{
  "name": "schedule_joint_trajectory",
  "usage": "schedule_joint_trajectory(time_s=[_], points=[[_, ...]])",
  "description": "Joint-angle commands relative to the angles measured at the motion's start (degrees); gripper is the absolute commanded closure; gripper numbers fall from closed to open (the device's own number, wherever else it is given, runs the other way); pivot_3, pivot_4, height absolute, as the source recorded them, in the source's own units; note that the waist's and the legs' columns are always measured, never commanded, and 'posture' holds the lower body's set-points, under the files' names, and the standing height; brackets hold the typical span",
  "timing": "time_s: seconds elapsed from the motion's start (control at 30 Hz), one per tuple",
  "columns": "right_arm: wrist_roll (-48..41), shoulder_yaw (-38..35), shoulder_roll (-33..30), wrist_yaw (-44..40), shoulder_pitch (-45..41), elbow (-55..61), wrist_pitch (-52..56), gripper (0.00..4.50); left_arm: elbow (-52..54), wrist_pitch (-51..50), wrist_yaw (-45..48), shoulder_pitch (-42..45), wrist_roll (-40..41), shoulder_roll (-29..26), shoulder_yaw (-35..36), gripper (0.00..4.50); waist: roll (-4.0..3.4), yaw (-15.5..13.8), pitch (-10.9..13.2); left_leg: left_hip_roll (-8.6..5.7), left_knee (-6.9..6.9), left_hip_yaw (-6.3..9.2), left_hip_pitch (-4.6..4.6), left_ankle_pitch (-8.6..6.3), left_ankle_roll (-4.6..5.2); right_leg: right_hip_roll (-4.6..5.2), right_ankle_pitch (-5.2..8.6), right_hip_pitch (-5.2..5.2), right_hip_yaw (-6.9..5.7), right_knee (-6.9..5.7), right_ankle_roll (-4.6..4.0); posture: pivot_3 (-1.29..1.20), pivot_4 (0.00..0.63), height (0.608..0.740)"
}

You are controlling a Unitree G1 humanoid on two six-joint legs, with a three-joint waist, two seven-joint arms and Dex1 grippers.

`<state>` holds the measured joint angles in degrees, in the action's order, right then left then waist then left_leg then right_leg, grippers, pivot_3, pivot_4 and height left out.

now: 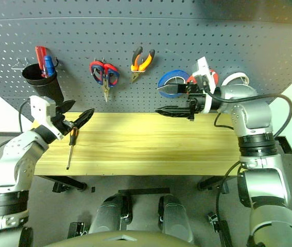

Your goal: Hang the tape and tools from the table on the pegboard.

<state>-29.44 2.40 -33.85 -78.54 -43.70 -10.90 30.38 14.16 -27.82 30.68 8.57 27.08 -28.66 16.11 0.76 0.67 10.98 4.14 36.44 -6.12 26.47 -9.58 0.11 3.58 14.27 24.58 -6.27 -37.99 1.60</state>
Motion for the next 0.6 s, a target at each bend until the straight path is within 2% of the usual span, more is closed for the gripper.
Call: schedule_joint_trajectory(time_s=[0.03,0.33,0.6], points=[[2.0,2.3,1.8,0.1,-0.5,0.7,-3.1,0.00,5.0,-6.5,-4.7,-2.8,2.3,-0.7,4.0,0.03,0.00,0.0,0.0,0.00,0.00,-0.01,0.00,0.00,0.00,0.00,0.00,0.00,0.00,0.00,0.00,0.03,0.119,0.730],[6.6,9.3,6.3,2.2,-0.5,0.3,-2.8,0.00,4.2,-18.9,-14.2,-5.2,-0.9,-2.1,4.7,0.03,0.00,-1.3,0.0,-0.06,-0.01,0.00,0.01,-0.07,-0.11,-0.01,0.01,0.03,0.01,0.00,0.00,0.08,0.148,0.730],[11.2,13.6,11.8,7.0,-3.7,-5.0,0.0,0.00,-8.9,-21.3,-17.6,3.0,-4.4,-2.8,3.7,0.03,0.05,-2.7,0.6,-0.02,-0.06,0.00,0.00,-0.11,-0.15,0.08,0.07,0.09,0.09,0.03,-0.09,0.13,0.243,0.730]])
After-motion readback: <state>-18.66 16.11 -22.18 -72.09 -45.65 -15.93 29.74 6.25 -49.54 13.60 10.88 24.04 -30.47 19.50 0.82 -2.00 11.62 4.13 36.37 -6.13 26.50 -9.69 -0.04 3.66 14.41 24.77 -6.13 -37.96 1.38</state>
